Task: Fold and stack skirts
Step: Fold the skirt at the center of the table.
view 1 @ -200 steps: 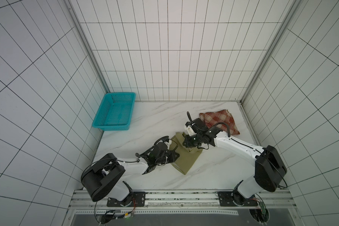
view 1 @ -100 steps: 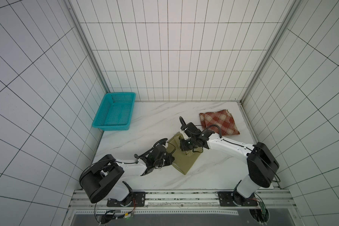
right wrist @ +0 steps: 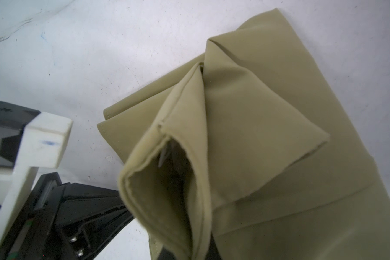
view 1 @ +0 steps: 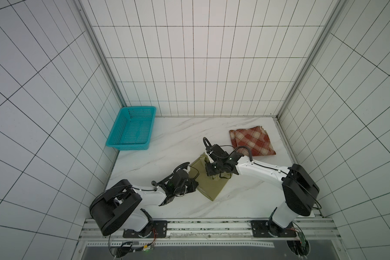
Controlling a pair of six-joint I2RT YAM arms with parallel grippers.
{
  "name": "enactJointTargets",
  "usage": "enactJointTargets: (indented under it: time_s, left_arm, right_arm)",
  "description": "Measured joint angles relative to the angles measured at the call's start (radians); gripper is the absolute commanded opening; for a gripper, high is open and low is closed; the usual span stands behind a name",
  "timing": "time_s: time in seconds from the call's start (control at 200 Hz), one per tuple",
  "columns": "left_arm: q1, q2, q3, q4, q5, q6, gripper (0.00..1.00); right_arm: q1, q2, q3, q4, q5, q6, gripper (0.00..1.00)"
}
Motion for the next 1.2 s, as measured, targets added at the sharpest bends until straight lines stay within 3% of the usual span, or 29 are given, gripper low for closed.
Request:
enactJointTargets:
  time_s: [0.515,0.77,1.204]
  left_arm:
    - [0.042,-0.032,-0.033,0.05,0.004,-0.024,0.0]
    - [0.196,-0.088,-0.063,0.049,0.089,-0.033,0.0]
    - [0.293,-0.316,-0.063,-0.078,0.13,-0.014,0.0]
  right_arm:
    - [0.032,0.013,0.0,-0.005,0.082,-0.058,0.0]
    - [0.05,0.064,0.0,-0.006,0.09,-0.085,0.0]
    - [0.097,0.126,0.0,0.009,0.12,-0.103,0.0]
